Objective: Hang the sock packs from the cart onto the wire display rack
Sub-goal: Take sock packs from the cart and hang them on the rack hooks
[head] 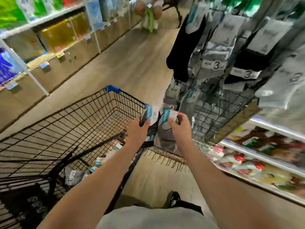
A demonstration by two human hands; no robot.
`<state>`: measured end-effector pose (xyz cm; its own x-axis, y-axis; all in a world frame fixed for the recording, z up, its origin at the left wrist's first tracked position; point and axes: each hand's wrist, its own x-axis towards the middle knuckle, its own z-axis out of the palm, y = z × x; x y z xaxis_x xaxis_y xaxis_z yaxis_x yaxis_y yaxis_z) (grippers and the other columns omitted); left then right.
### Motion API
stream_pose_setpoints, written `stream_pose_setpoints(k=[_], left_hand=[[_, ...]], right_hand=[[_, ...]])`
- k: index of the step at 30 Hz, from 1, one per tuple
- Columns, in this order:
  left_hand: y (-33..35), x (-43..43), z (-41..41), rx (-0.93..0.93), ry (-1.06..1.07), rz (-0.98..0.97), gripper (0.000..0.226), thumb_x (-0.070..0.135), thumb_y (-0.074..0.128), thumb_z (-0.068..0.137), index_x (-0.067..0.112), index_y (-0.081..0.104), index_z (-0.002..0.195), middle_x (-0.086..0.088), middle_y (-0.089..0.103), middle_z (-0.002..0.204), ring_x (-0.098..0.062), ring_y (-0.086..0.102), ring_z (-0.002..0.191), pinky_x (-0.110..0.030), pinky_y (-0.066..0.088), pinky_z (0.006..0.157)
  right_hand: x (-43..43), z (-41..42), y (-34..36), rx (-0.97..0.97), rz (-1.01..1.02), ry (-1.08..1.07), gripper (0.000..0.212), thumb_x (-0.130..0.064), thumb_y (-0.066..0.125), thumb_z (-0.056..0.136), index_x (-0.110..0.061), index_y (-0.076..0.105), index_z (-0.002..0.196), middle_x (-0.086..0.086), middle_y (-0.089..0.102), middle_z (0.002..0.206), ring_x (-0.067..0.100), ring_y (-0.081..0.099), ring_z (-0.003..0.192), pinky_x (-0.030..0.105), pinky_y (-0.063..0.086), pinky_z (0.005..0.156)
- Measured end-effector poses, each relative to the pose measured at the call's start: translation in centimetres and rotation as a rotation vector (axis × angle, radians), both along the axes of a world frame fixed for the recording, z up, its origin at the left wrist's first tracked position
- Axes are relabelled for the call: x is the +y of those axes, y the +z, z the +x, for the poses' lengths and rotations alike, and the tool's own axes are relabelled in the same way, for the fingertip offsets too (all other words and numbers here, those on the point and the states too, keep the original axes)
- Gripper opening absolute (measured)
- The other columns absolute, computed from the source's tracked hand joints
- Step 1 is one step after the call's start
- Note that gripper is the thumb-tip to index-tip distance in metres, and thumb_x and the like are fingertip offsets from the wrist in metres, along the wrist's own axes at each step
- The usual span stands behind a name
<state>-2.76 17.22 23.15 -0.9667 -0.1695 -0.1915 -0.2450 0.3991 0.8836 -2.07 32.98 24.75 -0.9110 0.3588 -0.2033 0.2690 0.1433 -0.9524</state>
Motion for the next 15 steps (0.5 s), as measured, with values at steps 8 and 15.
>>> stream_pose_setpoints(k=[8, 15], left_hand=[[-1.1, 11.6, -1.0, 0.023, -0.213, -0.009, 0.026, 0.026, 0.054, 0.101, 0.014, 0.056, 0.124, 0.001, 0.06, 0.113, -0.019, 0.057, 0.105, -0.027, 0.036, 0.08], [-2.5, 18.1, -2.5, -0.018, -0.255, 0.017, 0.036, 0.029, 0.055, 0.099, 0.025, 0.054, 0.135, 0.003, 0.063, 0.124, -0.02, 0.059, 0.113, -0.04, 0.048, 0.099]], right_hand=[[10.5, 1.0, -2.0, -0.04, 0.076, -0.109, 0.04, -0.038, 0.058, 0.094, -0.023, 0.061, 0.13, -0.009, 0.068, 0.123, 0.014, 0.063, 0.113, 0.04, 0.052, 0.101], [19.4, 0.0, -2.3, 0.002, 0.038, -0.306, 0.031, -0.013, 0.063, 0.094, -0.013, 0.065, 0.125, 0.0, 0.069, 0.119, 0.017, 0.064, 0.109, 0.029, 0.05, 0.094]])
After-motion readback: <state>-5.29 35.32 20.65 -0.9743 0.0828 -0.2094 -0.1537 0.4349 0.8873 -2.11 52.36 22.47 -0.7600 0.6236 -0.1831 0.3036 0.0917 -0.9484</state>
